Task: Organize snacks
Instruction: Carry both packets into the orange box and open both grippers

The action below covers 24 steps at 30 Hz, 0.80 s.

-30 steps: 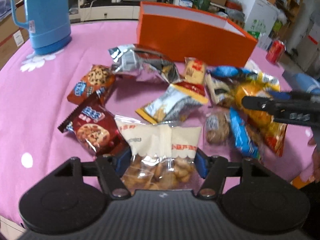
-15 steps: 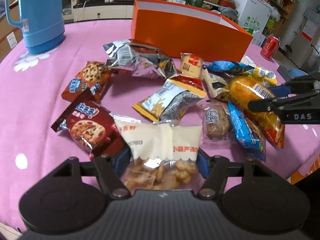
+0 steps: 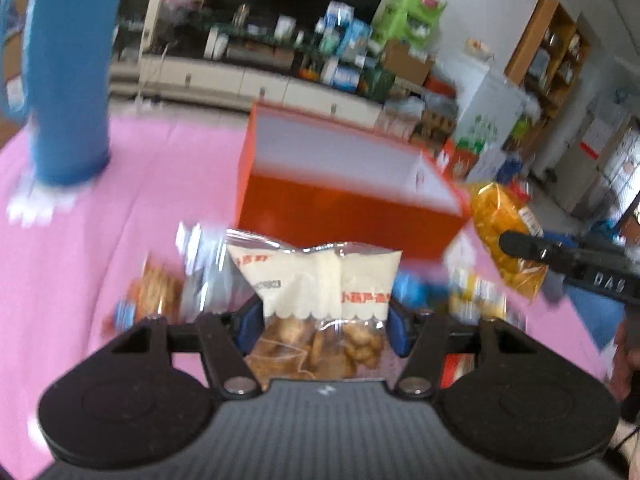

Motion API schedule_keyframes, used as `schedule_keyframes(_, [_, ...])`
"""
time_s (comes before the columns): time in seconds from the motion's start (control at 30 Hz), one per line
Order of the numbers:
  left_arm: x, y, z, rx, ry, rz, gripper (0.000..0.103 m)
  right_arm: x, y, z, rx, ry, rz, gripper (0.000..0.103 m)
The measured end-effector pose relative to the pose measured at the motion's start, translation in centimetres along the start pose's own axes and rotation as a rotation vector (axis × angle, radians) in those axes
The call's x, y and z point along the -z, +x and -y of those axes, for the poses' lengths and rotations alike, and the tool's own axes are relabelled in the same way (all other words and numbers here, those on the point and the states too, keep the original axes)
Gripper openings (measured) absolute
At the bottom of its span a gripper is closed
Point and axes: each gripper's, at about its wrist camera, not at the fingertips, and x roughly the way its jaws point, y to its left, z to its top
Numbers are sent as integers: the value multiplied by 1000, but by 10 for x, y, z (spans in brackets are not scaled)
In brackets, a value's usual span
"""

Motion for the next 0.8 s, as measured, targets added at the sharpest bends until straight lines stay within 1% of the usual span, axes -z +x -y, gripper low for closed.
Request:
schedule_keyframes(0.07, [-33,14,8,0,10,48,59,-20,12,8,14,26,55,17])
schedule_keyframes(0.17, [-84,47,17,10,1,99,59,-51,43,20,54,54,119,17])
schedule_keyframes(0.23, [-108,72,20,-12,-1,116,59,-68,73,28,78,83,137,17])
schedule_keyframes(0.3, [-124,100,18,-27,-22,113,59,-78,103,36,83,121,135,17])
schedule_keyframes(0.4, [-134,136,7,-13,-70,88,59,-82,145,46,67,172,109,17])
schedule_keyframes(0.5, [-137,165,-1,-28,-112,41,59,-80,177,49,60,182,64,17])
schedule_keyframes(0.57, [-134,177,-2,-45,-102,16,59,-76,195,51,61,198,32,17])
schedule_keyframes(0.67, [-130,189,-7,-95,-76,-2,59,-70,220,55,57,237,-24,17])
schedule_keyframes(0.7, [-129,191,-7,-108,-61,3,59,-68,227,55,76,253,-11,17])
schedule_keyframes(0.73, [-129,192,-6,-119,-42,4,60,-65,233,54,76,252,-28,17])
schedule_keyframes(0.77, [-128,193,-4,-126,-25,3,62,-63,238,53,79,248,-43,18])
schedule_keyframes(0.8, [-128,193,-2,-127,-15,3,72,-60,244,52,83,251,-54,18])
